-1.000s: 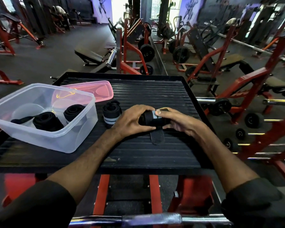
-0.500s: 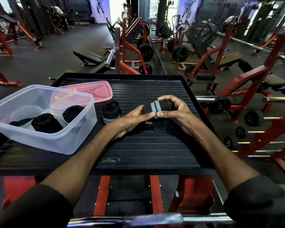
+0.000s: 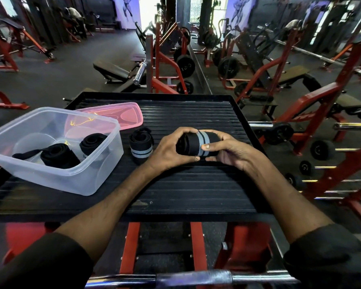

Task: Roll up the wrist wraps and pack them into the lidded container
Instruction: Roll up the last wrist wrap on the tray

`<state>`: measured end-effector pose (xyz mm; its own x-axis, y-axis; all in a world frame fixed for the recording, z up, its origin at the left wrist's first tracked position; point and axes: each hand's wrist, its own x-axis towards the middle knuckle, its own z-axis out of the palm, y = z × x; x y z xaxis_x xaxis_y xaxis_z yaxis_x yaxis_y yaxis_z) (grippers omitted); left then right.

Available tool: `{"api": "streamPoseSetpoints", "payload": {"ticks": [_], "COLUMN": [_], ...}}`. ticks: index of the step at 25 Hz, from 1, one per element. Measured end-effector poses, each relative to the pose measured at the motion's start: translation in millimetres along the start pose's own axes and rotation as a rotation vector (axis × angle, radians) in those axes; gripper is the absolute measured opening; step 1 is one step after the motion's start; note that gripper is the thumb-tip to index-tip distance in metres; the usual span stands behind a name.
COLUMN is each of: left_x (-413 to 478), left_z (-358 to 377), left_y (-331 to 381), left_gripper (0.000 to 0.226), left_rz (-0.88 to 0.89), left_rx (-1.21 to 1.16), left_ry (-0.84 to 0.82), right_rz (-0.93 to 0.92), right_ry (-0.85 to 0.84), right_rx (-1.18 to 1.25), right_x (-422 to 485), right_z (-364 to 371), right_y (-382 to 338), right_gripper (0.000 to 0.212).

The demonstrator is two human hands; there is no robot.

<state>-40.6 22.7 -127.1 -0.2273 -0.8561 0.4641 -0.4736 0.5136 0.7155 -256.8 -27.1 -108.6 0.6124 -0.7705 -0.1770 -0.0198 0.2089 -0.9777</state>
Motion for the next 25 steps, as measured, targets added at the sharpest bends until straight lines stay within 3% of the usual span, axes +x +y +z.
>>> {"api": "streamPoseSetpoints", "payload": {"ticks": [4, 10, 15, 21, 25], "left_x": [-2, -3, -5, -16, -24], "left_z": [1, 7, 8, -30, -71], "left_y": [-1, -5, 4, 12, 23], "left_gripper": [0.070, 0.065, 0.066, 0.067, 0.068], "left_rz": [0.116, 0.199, 0.194, 0.107, 0.147], "left_rx": [0.093, 0.173, 0.228, 0.442, 0.666], "left_ry": [0.066, 0.238, 0.281, 0.221, 0.215], "right_rz": [-0.016, -0.021, -0.088, -0.086, -0.061], "right_ry": [0.039, 0.045, 0.104, 0.107, 0.130], "right_rx": [-0.015, -0.026, 0.151, 0.055, -0.076], "right_x": [0, 0, 8, 22, 39], "right_z": [2, 10, 21, 41, 45], "right_y": [-1, 2, -2, -19, -25], "right_gripper": [0.072, 0.039, 0.018, 0.021, 0.053]}}
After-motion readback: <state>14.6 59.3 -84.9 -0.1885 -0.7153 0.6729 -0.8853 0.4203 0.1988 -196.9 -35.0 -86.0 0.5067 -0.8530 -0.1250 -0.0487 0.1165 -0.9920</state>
